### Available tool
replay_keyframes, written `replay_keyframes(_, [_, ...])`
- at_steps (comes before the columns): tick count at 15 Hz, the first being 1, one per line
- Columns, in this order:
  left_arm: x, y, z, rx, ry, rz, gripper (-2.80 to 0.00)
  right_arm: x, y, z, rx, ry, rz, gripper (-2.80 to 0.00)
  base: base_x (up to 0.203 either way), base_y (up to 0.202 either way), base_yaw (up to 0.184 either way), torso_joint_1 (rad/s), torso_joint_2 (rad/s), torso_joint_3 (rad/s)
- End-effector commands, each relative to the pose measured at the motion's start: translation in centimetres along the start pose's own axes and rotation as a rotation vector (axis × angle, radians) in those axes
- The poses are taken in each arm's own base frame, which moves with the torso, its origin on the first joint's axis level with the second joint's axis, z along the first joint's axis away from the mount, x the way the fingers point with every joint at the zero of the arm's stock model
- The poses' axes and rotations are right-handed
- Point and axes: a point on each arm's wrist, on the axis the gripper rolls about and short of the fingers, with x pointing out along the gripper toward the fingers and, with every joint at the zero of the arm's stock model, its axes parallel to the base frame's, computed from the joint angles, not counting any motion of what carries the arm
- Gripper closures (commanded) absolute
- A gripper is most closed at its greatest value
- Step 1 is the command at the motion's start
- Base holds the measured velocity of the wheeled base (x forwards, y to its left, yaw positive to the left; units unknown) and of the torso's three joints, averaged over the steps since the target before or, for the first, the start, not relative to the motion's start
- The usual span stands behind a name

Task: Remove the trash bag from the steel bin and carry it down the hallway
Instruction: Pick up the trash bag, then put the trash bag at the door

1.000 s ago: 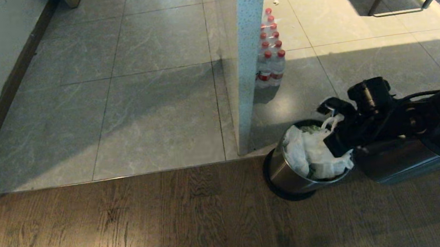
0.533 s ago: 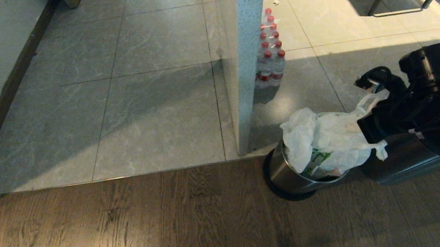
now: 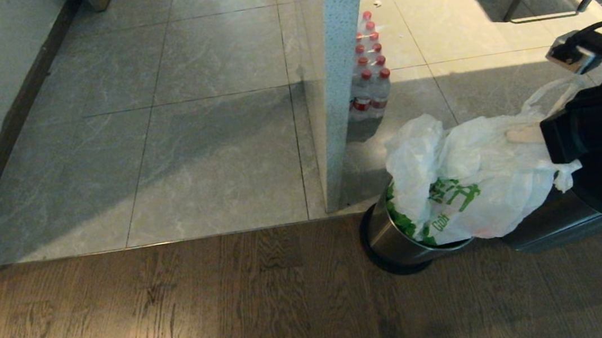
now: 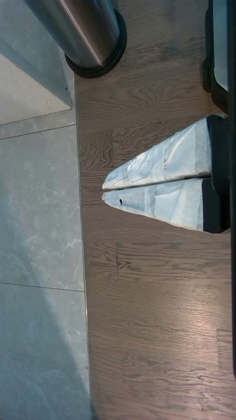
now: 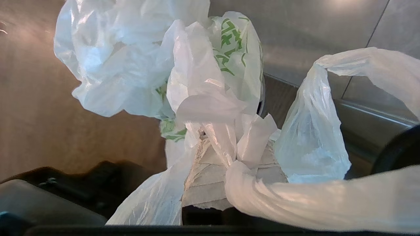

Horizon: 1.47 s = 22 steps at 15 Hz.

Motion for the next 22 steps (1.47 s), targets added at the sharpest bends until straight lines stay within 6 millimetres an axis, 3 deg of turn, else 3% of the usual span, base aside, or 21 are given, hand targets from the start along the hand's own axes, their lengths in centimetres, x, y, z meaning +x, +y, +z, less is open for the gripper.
replay_keyframes(1, [0.0,0.0,0.0,-0.001,-0.002,0.0,0.0,-4.0,0.5,1.1,-0.008,-0.093,-0.015,0.0,0.0,0.0,0.0,0.0,0.0,0.0])
replay_keyframes(6, [0.0,0.0,0.0,-0.001,-0.002,0.0,0.0,-13.3,2.5,0.4,0.023,-0.191,-0.031,0.0,0.0,0.0,0.0,0.0,0.0,0.0])
replay_keyframes(8, [0.0,0.0,0.0,-0.001,-0.002,0.0,0.0,-17.1,3.6,-1.4,0.049,-0.195,-0.037,0.0,0.0,0.0,0.0,0.0,0.0,0.0])
replay_keyframes(10, [0.0,0.0,0.0,-0.001,-0.002,0.0,0.0,-19.7,4.7,-4.1,0.074,-0.184,-0.049,0.0,0.0,0.0,0.0,0.0,0.0,0.0])
replay_keyframes(13, [0.0,0.0,0.0,-0.001,-0.002,0.0,0.0,-20.1,6.3,-10.3,0.135,-0.118,-0.095,0.0,0.0,0.0,0.0,0.0,0.0,0.0])
replay_keyframes(18, [0.0,0.0,0.0,-0.001,-0.001,0.0,0.0,-16.3,8.3,-21.4,0.197,-0.092,-0.155,0.0,0.0,0.0,0.0,0.0,0.0,0.0])
replay_keyframes(20, [0.0,0.0,0.0,-0.001,-0.002,0.0,0.0,-15.1,8.9,-24.4,0.168,-0.148,-0.185,0.0,0.0,0.0,0.0,0.0,0.0,0.0])
replay_keyframes(22, [0.0,0.0,0.0,-0.001,-0.001,0.0,0.0,-14.8,8.9,-25.4,0.125,-0.25,-0.293,0.0,0.0,0.0,0.0,0.0,0.0,0.0])
